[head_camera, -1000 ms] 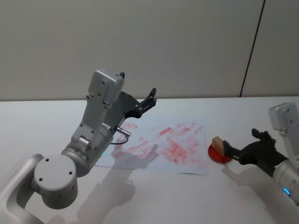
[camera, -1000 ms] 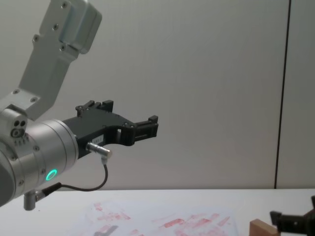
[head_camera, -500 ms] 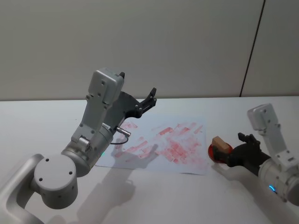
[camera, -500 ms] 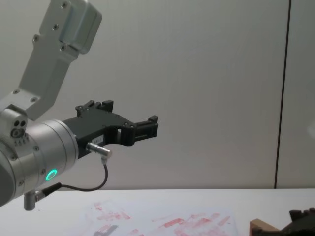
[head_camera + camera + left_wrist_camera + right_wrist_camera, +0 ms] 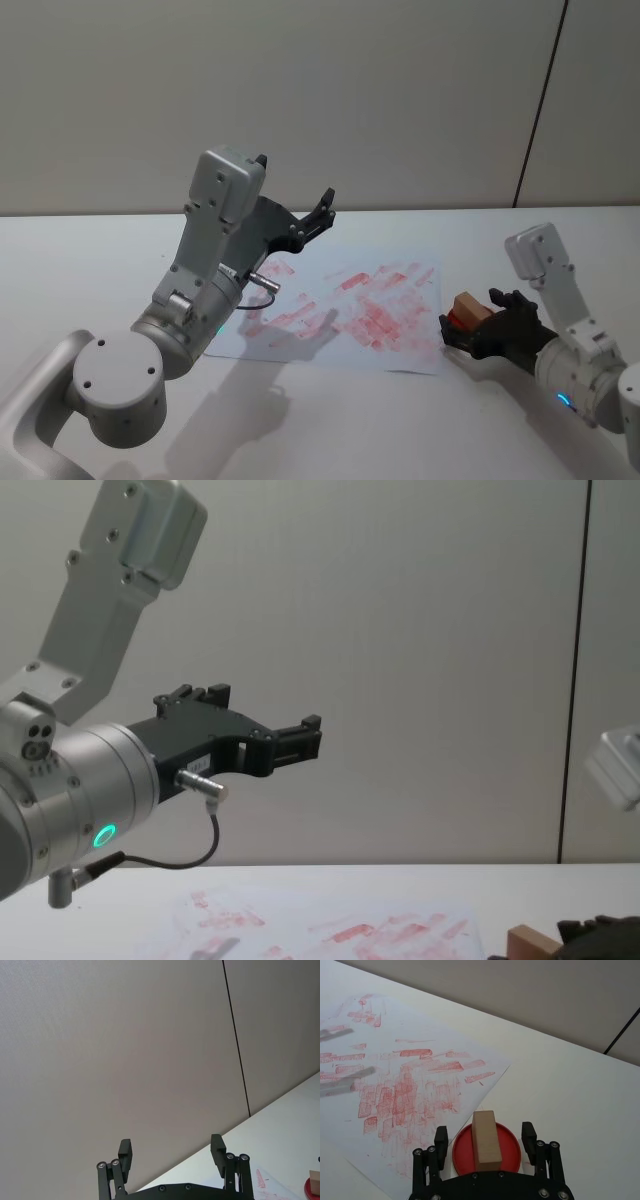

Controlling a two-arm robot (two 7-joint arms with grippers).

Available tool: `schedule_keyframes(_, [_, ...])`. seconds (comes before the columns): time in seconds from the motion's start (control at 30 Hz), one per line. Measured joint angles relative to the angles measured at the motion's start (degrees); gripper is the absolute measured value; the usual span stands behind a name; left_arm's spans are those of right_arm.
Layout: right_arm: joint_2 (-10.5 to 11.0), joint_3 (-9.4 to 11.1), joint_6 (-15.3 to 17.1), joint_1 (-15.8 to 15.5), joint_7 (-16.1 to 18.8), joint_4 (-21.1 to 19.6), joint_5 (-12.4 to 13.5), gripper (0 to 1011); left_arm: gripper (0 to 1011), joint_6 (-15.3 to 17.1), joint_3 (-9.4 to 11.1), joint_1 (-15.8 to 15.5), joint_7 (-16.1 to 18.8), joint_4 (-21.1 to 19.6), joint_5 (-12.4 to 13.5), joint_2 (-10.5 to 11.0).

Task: Use the one hand to pick up the stamp and affix it onto the A4 paper.

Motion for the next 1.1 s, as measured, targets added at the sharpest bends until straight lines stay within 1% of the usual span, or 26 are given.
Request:
schedule_keyframes(0.17, [-0.31,-0.2,-0.07,0.48,0.3,0.72,-0.4,808,1001,0.0,0.0,0.0,0.0,0.0,0.0,0.0])
schedule_keyframes(0.23, [-0.42,-0.26,-0.1,0.62,0.39,0.93,-0.54,736,1001,0.0,0.0,0.0,0.0,0.0,0.0,0.0])
schedule_keyframes(0.3, [-0.47,-0.29,-0.11,0.7,0.44,1.06,-0.6,705,1002,0.0,0.0,0.0,0.0,0.0,0.0,0.0])
schedule_keyframes(0.33, [-0.53,-0.33,-0.12,0.78,0.5,1.18,-0.68,645,1001,0.0,0.0,0.0,0.0,0.0,0.0,0.0])
schedule_keyframes(0.43, [-0.59,-0.38,-0.13,0.87,0.56,1.33,-0.78,580,1001,0.0,0.0,0.0,0.0,0.0,0.0,0.0])
schedule_keyframes(0.47, [-0.62,-0.4,-0.14,0.91,0.59,1.4,-0.81,519,1001,0.0,0.0,0.0,0.0,0.0,0.0,0.0])
schedule_keyframes(0.53, [-0.68,-0.42,-0.16,1.0,0.64,1.52,-0.87,480,1001,0.0,0.0,0.0,0.0,0.0,0.0,0.0])
schedule_keyframes(0.57, [-0.7,-0.43,-0.16,1.02,0.66,1.55,-0.9,420,1001,0.0,0.0,0.0,0.0,0.0,0.0,0.0])
schedule_keyframes(0.6, [-0.72,-0.43,-0.17,1.04,0.67,1.57,-0.92,400,1001,0.0,0.0,0.0,0.0,0.0,0.0,0.0])
schedule_keyframes(0.63, [-0.74,-0.44,-0.18,1.07,0.69,1.63,-0.95,359,1001,0.0,0.0,0.0,0.0,0.0,0.0,0.0])
schedule_keyframes(0.67, [-0.74,-0.44,-0.18,1.07,0.69,1.63,-0.95,359,1001,0.0,0.0,0.0,0.0,0.0,0.0,0.0])
schedule_keyframes(0.7, [-0.76,-0.46,-0.18,1.1,0.71,1.68,-0.97,305,1001,0.0,0.0,0.0,0.0,0.0,0.0,0.0])
schedule_keyframes(0.8, [-0.8,-0.48,-0.2,1.17,0.74,1.77,-1.02,224,1001,0.0,0.0,0.0,0.0,0.0,0.0,0.0])
schedule_keyframes(1.1, [-0.95,-0.49,-0.69,1.38,0.75,1.8,-1.09,221,1001,0.0,0.0,0.0,0.0,0.0,0.0,0.0])
